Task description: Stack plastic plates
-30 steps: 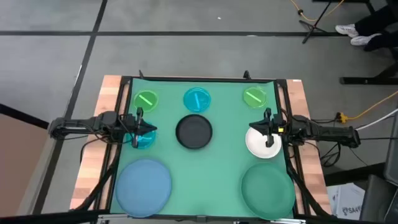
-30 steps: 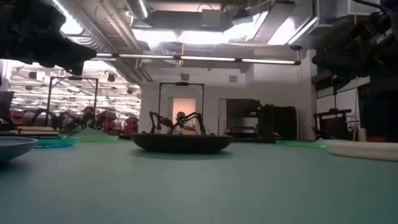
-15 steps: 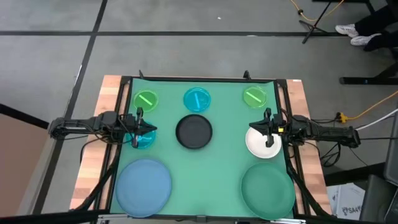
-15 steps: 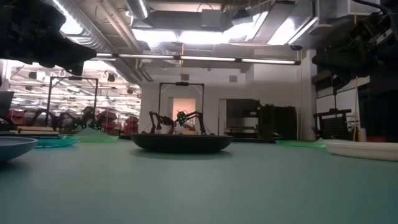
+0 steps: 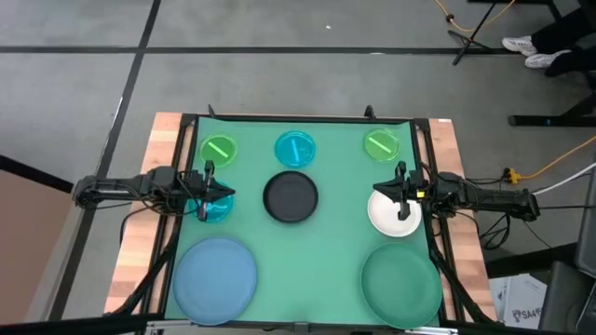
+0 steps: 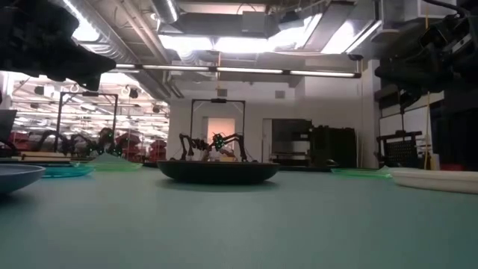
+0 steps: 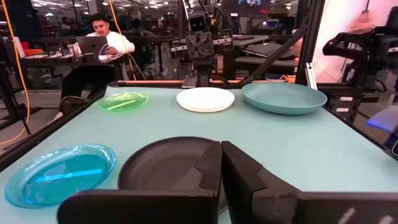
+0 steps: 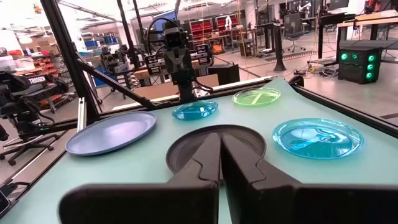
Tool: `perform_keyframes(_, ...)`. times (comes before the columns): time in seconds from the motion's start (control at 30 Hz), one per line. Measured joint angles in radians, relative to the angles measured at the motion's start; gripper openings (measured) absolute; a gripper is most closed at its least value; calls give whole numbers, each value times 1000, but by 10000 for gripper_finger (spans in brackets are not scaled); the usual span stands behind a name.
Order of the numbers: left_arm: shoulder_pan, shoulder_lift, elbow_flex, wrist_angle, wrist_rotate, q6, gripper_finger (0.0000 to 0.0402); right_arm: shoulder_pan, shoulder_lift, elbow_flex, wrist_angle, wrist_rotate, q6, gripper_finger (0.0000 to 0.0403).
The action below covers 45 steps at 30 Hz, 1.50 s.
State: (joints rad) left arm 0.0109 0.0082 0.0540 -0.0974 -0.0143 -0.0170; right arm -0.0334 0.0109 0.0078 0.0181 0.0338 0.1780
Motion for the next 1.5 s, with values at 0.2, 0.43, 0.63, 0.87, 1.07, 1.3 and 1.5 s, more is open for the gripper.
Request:
perform_keyframes(0.2, 0, 0, 0, 0, 0, 0, 5, 0, 0, 0, 0, 0, 0, 10)
perform_keyframes(0.43, 0, 0, 0, 0, -1, 0, 5, 0, 0, 0, 0, 0, 0, 10)
perform_keyframes(0.63, 0, 0, 0, 0, -2, 1, 5, 0, 0, 0, 0, 0, 0, 10)
perform_keyframes(0.87, 0, 0, 0, 18, -104, 52, 5, 0, 0, 0, 1, 0, 0, 10)
perform_keyframes(1.07, 0, 0, 0, 61, -120, 53, 5, 0, 0, 0, 4, 0, 0, 10)
perform_keyframes(1.3, 0, 0, 0, 157, -122, 26, 5, 0, 0, -1, 28, 36, -17, 10)
perform_keyframes(1.5, 0, 0, 0, 184, -147, 24, 5, 0, 0, -1, 43, 169, -4, 10)
